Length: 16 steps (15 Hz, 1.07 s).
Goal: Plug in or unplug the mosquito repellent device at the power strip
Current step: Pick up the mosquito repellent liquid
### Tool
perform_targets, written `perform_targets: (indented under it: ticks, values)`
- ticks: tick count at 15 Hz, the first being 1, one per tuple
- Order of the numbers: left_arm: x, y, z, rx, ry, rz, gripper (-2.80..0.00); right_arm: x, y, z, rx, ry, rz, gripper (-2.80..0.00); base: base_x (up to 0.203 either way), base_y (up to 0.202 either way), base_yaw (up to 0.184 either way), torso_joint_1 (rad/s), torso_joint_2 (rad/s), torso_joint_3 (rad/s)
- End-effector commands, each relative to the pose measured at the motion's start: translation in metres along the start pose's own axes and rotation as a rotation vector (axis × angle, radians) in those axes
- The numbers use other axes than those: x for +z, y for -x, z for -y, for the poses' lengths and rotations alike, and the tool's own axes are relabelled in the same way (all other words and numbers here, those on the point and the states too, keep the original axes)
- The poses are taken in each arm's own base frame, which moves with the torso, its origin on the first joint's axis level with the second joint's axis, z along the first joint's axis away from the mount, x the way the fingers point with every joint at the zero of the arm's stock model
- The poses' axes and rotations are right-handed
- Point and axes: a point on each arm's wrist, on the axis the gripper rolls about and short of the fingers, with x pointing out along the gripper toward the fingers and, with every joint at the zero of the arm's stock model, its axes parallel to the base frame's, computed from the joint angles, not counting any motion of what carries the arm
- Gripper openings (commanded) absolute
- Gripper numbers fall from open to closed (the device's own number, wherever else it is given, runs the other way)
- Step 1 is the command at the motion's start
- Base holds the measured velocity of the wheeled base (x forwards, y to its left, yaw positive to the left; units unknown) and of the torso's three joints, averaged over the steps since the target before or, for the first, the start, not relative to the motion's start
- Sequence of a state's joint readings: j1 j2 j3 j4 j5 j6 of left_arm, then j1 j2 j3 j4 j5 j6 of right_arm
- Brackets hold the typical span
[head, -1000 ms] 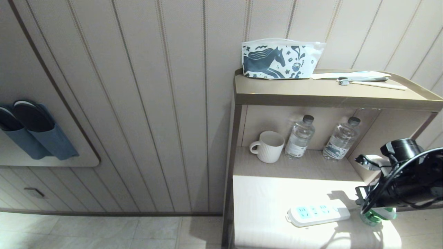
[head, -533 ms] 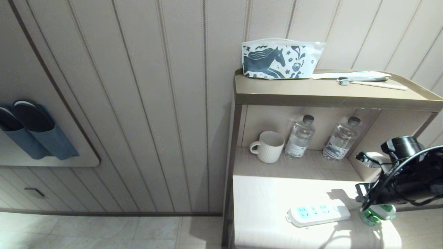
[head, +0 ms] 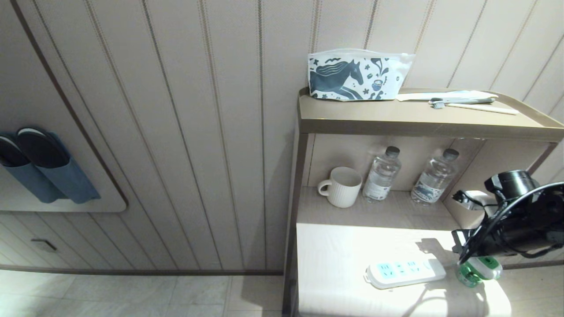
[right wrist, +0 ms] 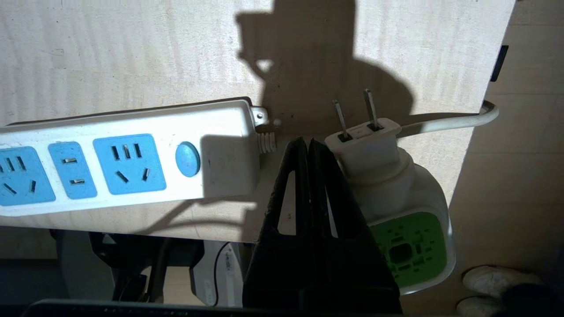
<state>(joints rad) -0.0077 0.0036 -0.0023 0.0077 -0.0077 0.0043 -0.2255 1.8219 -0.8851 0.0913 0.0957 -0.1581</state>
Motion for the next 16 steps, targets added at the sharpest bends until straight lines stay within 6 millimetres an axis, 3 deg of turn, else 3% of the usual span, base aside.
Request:
perform_targets:
  ticks: [1, 16]
  values:
    - [0.0002, 0.0001, 0.0, 0.0, 0.0, 0.001, -2.8, 0.0007, -0.0016, 0.0002, 0.001, 0.001, -0.003, -2.8, 0.0, 0.0, 0.0, 0.0, 0.0, 0.0]
    - [0.0002, 0.0001, 0.0, 0.0, 0.0, 0.001, -2.8, 0.0041, 0.0004, 0.0034, -0.007, -0.011, 0.012, -2.8, 0.0, 0.0, 0.0, 0.0, 0.0, 0.0]
